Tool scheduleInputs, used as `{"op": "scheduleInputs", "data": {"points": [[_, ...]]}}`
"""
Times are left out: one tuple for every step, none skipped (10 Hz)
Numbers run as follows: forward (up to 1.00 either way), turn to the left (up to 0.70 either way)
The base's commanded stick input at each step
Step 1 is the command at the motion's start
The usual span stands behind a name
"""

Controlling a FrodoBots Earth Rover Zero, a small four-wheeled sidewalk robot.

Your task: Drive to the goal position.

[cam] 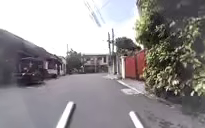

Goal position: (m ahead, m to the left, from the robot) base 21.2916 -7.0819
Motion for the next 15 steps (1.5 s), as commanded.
{"op": "scheduleInputs", "data": {"points": [[1.0, 0.0], [1.0, 0.0], [1.0, 0.0], [1.0, 0.0], [1.0, 0.0], [1.0, 0.0], [1.0, 0.0], [1.0, 0.0], [1.0, 0.0], [1.0, 0.0], [1.0, 0.0], [1.0, -0.13], [1.0, -0.4], [1.0, -0.31], [1.0, 0.0]]}}
